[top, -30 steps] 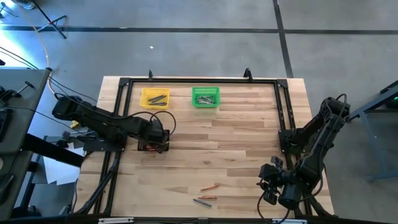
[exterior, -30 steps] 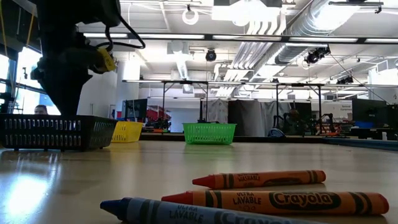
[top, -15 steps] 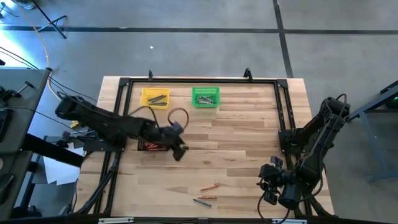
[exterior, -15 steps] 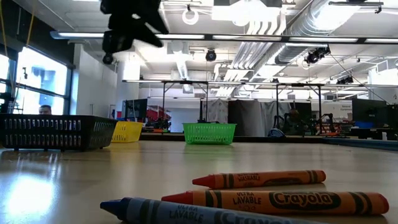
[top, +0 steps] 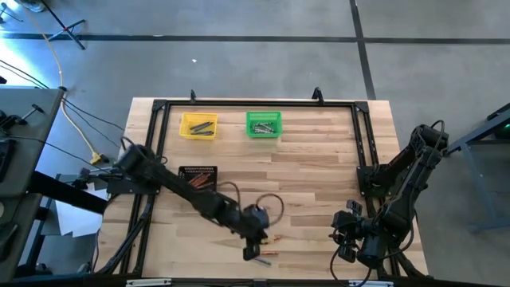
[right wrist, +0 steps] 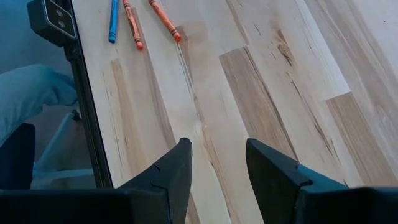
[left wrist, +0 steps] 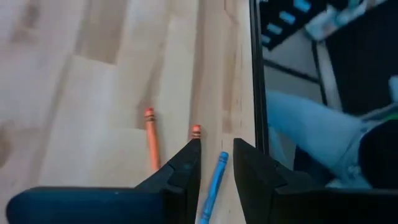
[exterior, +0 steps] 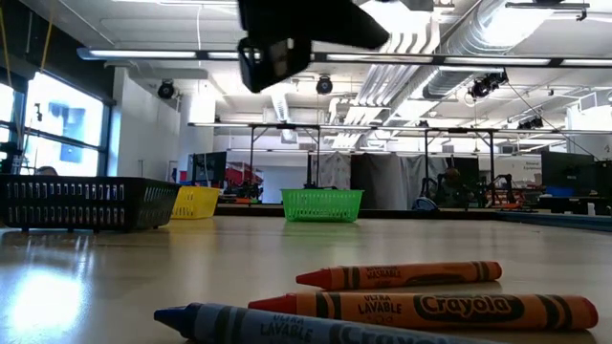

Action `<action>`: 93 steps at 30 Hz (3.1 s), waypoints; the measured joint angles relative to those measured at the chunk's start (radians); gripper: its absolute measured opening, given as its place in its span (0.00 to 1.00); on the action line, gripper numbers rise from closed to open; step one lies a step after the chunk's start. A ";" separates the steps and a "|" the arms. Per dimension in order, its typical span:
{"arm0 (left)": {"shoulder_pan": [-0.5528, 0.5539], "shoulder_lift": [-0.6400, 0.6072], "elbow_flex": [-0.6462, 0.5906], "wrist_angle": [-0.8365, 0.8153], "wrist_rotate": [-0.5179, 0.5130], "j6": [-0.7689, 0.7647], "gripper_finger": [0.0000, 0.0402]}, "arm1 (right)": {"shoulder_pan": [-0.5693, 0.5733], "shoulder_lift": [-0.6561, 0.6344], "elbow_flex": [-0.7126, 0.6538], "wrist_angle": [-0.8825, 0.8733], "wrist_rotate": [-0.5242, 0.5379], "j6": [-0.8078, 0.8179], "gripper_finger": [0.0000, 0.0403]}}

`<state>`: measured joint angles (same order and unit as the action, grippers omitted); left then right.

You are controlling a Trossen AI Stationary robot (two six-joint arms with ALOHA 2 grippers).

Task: Sort crayons
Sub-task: Put the blue crayon into the yellow bin

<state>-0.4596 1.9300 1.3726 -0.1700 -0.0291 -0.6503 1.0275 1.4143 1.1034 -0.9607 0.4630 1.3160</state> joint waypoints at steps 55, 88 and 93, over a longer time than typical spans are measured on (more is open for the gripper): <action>-0.146 0.281 0.204 -0.246 -0.009 0.322 0.19 | 0.000 0.000 0.000 0.000 -0.029 -0.087 0.36; -0.148 0.299 0.322 -0.291 -0.083 0.566 0.19 | 0.000 0.000 0.000 0.009 -0.033 -0.083 0.36; -0.146 0.310 0.320 -0.318 -0.068 0.576 0.19 | 0.000 0.000 0.000 0.009 -0.033 -0.083 0.36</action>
<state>-0.6057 2.2398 1.6929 -0.4882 -0.0973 -0.0746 1.0275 1.4147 1.1034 -0.9516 0.4298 1.2327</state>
